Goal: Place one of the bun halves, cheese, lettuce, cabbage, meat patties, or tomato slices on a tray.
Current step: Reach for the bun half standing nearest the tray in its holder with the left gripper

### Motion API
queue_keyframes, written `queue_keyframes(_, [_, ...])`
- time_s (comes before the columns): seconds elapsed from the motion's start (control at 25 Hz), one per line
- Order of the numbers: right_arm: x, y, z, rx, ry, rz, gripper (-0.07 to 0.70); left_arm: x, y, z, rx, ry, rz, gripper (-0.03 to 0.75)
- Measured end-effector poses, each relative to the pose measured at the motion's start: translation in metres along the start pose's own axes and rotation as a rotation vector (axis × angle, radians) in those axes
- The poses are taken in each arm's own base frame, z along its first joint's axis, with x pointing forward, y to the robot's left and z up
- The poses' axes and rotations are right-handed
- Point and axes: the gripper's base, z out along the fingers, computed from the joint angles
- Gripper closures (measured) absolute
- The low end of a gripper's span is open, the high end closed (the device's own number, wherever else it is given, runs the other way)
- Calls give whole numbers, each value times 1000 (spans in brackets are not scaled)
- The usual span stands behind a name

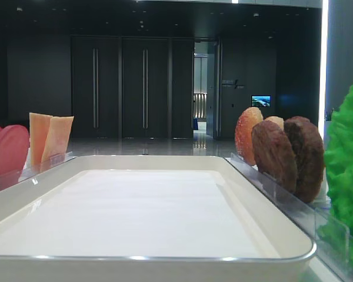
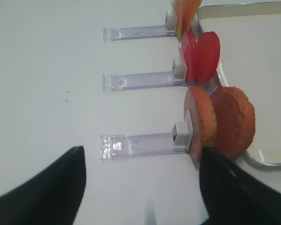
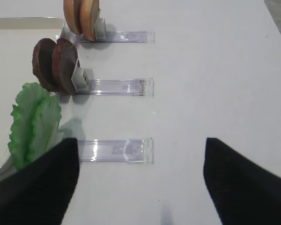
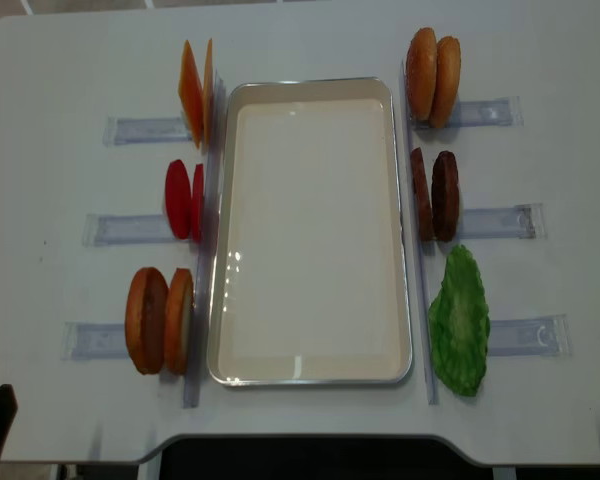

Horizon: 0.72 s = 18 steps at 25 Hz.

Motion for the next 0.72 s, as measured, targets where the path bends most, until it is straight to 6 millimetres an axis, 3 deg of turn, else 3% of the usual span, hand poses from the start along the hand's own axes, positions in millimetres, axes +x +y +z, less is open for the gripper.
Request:
queue_keyframes(0.48, [0, 0, 0, 0, 0, 0, 107, -1, -1, -3, 8, 7, -4, 139])
queue_keyframes(0.72, [0, 0, 0, 0, 0, 0, 107, -19, 0, -16, 9, 28, -9, 139])
